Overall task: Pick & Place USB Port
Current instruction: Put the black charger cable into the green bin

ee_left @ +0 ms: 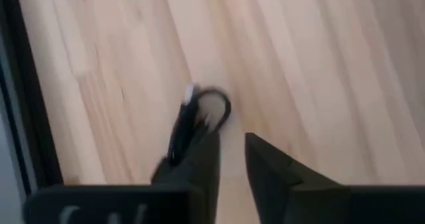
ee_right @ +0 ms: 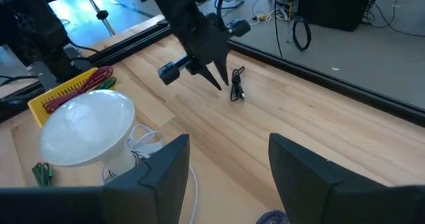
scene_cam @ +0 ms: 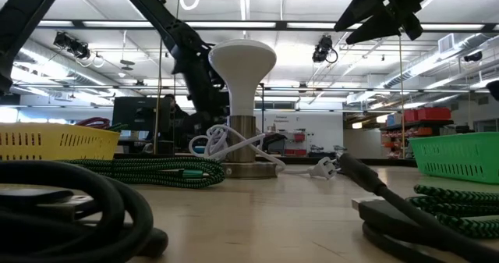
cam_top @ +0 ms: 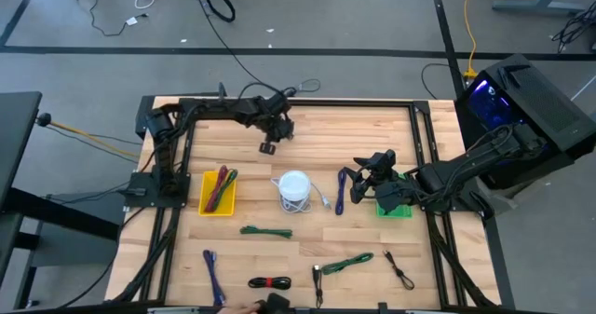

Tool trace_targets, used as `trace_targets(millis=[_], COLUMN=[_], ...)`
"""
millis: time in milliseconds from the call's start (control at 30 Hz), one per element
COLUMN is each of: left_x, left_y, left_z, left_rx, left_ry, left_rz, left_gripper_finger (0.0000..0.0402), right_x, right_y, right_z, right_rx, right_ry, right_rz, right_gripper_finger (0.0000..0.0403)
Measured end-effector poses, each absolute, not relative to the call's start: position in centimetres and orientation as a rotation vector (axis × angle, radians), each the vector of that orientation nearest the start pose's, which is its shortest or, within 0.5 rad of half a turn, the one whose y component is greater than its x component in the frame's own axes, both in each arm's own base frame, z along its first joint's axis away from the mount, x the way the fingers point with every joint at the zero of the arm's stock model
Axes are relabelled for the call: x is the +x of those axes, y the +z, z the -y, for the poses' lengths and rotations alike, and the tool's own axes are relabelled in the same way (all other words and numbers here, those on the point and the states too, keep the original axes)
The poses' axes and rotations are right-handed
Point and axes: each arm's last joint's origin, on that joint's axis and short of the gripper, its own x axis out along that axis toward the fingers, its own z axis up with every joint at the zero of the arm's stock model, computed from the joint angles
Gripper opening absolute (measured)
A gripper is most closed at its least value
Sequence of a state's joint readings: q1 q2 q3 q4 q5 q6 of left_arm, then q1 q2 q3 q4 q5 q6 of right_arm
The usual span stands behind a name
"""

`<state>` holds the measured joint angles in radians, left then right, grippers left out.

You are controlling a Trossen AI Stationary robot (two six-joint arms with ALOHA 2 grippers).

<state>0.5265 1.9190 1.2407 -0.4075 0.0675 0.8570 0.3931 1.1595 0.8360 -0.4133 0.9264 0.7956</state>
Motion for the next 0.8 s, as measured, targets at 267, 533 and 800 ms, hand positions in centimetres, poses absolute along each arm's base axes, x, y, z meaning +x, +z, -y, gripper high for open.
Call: trace_targets(millis=[267, 533, 800], left_x=[33.8, 34.3, 34.5], left_y=[15.6, 14.5, 13.7], left_z=[-19.0, -19.2, -19.5], left_rx=[0.494, 0.514, 0.545], left_ry=[-0.052, -0.033, -0.029], left_rz=[-1.127, -1.120, -1.138], left_gripper_finger=[0.0174, 0.0205, 0.0157], right_x=[22.3, 22.6, 22.9], right_y=[26.4, 26.3, 26.7], right_z=[-6.8, -6.9, -7.0], right_rx=[0.293, 0.287, 0.271], right_ry=[-0.695, -0.689, -0.667], right_rz=[-0.351, -0.346, -0.329], right_gripper_finger=[0.0206, 0.0206, 0.0206])
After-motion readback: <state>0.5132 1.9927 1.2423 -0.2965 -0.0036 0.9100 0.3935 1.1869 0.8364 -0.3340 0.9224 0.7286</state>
